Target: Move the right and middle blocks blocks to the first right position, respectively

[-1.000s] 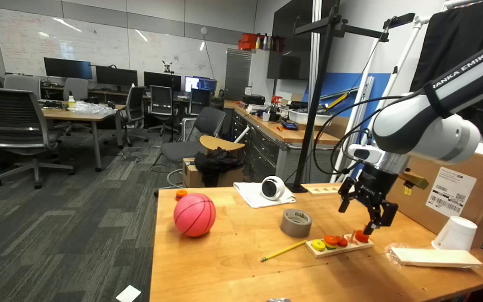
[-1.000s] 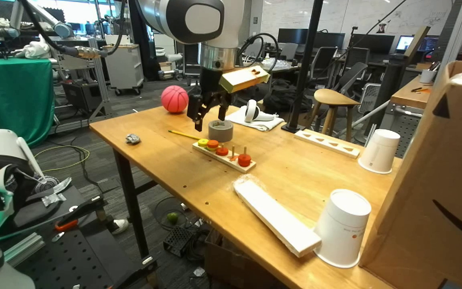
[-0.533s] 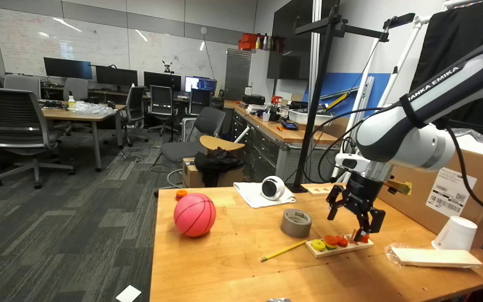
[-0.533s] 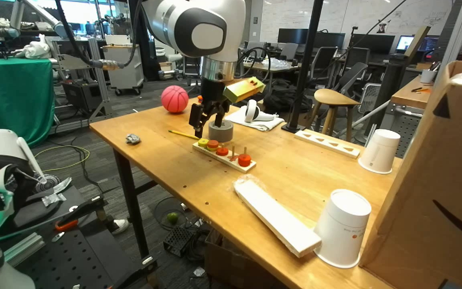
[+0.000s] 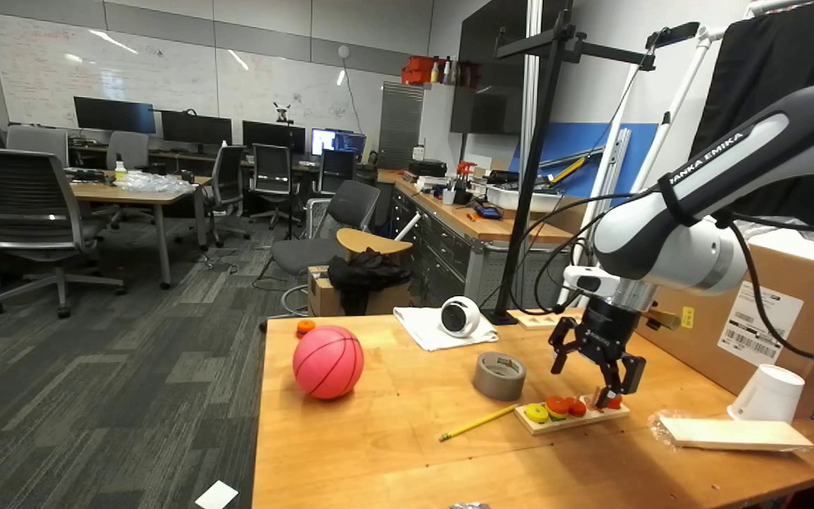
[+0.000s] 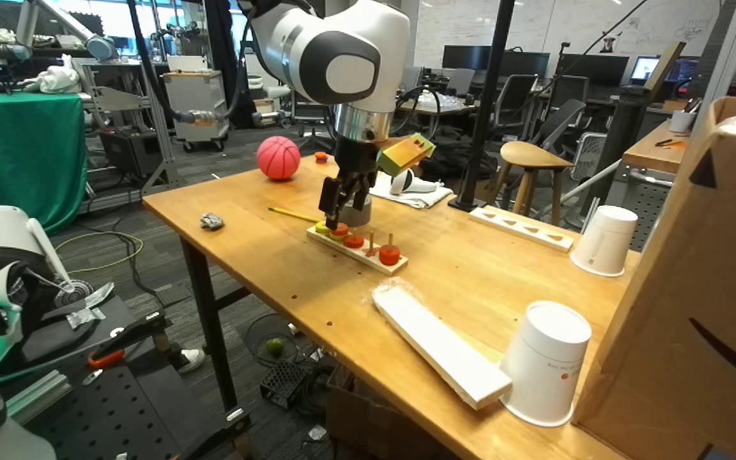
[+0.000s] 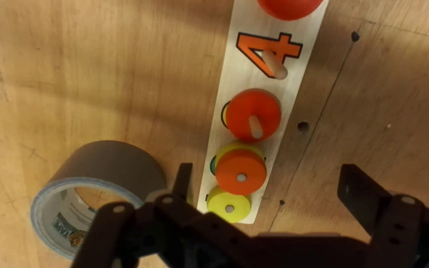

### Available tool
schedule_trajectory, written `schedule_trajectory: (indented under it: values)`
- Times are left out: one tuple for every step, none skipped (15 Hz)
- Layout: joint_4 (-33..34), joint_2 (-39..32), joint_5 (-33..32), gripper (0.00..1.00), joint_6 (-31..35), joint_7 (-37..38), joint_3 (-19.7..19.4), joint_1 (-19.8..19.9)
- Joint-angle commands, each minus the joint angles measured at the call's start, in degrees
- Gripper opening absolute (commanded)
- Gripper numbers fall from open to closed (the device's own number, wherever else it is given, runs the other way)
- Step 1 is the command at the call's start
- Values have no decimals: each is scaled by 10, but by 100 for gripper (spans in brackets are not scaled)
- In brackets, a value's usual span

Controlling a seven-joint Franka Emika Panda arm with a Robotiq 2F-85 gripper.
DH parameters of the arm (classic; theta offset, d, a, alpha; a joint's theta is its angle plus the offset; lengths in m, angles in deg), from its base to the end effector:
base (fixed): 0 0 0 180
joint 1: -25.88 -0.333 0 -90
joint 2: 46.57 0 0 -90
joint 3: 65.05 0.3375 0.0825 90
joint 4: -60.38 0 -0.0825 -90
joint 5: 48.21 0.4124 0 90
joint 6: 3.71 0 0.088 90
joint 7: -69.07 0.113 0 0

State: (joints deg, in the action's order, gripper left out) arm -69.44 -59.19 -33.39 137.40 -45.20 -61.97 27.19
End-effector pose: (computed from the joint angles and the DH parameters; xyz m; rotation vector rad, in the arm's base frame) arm 0.5562 0.0180 0.2529 -1.8532 -2.3849 -0.1958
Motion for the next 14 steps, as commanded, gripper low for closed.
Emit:
schedule_trajectory:
  values:
    - [12,-17,23,100,2,-41,19,23]
    - [13,-20,25,100,2,-46,22,26]
    - [14,-23,26,100,3,-48,25,27]
    - [14,-25,26,100,4,-52,28,29]
    - [13,-27,22,100,6,-55,30,30]
    - [14,-29,21,100,8,-57,31,31]
    - [14,-30,20,100,7,-61,32,32]
    - [13,-31,17,100,7,-62,31,32]
    - [13,-33,15,100,9,-63,30,32]
    - [13,-34,13,100,9,-63,29,32]
    - [13,-36,13,100,11,-66,29,33]
    - [13,-39,12,100,13,-68,29,34]
    - [14,-41,11,100,14,-69,29,35]
    - [15,-44,10,100,17,-71,29,36]
